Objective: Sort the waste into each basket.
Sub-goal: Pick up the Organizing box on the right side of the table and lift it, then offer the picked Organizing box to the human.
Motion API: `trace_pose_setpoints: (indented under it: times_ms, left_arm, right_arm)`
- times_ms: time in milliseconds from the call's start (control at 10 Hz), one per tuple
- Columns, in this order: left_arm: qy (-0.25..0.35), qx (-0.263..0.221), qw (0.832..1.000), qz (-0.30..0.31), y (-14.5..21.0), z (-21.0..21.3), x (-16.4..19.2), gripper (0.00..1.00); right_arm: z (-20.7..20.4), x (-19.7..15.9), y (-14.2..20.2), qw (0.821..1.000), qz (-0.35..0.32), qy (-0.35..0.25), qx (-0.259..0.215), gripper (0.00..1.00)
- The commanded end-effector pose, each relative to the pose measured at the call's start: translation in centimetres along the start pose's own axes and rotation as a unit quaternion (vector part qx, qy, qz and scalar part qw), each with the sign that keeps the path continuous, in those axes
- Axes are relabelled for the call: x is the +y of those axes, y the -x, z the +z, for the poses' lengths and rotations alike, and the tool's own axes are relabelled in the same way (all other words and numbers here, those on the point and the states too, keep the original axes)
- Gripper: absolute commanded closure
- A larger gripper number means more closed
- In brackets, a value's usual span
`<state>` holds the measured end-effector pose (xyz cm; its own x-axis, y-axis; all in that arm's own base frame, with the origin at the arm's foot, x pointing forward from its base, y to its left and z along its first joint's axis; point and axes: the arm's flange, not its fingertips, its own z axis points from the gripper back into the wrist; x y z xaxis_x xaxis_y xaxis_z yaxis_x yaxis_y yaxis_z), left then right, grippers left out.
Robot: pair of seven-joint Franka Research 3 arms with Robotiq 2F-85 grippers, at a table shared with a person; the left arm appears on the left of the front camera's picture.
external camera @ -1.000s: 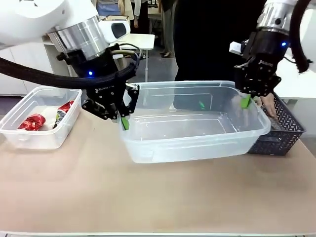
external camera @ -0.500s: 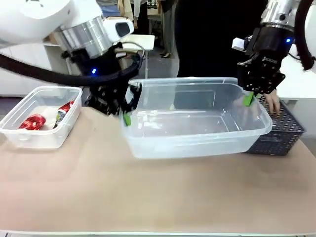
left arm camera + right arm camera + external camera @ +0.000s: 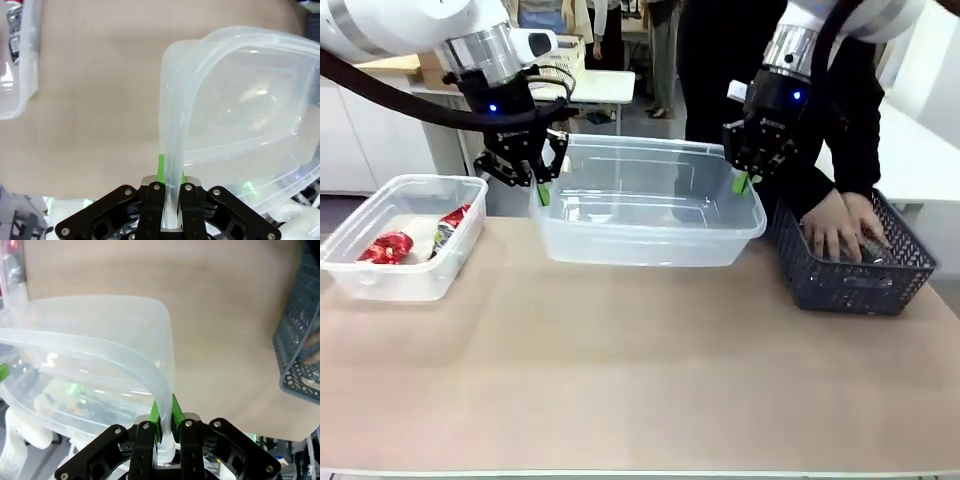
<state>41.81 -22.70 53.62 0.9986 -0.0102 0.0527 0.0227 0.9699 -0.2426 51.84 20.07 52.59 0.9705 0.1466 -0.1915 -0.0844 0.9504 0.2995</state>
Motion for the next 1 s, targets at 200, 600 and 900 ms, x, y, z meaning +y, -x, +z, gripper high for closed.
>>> trace_pose_setpoints:
  times_ms: [200,600,900]
  left_arm:
    - [0.000,0.000,1.000,0.000,0.0,0.0,0.0,0.96]
    - [0.000,0.000,1.000,0.000,0.0,0.0,0.0,0.96]
    - [0.000,0.000,1.000,0.000,0.0,0.0,0.0,0.96]
  right_arm:
    - [0.0,0.0,0.0,1.000,0.000,0.000,0.000,0.93]
    - [0.0,0.0,0.0,1.000,0.000,0.000,0.000,0.93]
    - [0.0,0.0,0.0,1.000,0.000,0.000,0.000,0.93]
